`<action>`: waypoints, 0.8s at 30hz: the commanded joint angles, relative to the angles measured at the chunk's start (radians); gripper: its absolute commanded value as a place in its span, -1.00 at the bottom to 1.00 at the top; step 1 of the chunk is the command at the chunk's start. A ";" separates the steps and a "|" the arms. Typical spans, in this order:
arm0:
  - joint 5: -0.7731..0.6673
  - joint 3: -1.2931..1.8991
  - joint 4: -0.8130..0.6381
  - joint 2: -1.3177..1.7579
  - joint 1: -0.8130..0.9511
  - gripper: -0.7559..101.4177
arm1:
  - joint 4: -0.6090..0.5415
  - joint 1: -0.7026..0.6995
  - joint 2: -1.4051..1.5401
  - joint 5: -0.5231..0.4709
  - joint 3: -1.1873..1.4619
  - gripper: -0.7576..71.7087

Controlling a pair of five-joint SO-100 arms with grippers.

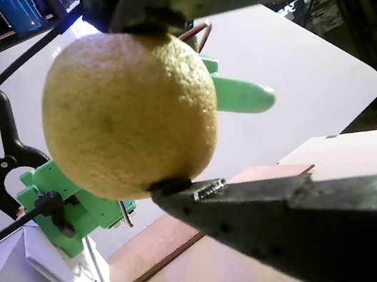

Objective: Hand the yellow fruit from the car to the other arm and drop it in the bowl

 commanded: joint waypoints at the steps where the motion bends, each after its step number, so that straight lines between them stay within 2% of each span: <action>1: -0.011 -0.012 -0.038 0.032 0.005 -0.99 | -0.032 0.003 -0.023 -0.028 -0.057 0.15; 14: -0.011 -0.012 -0.038 0.025 0.005 -0.99 | -0.190 0.017 -0.206 -0.012 -0.135 0.17; 20: -0.011 -0.012 -0.038 0.021 0.005 -0.99 | -0.215 0.006 -0.247 -0.032 -0.169 0.16; 24: -0.011 -0.012 -0.038 0.021 0.005 -0.99 | -0.249 0.000 -0.261 0.003 -0.176 0.17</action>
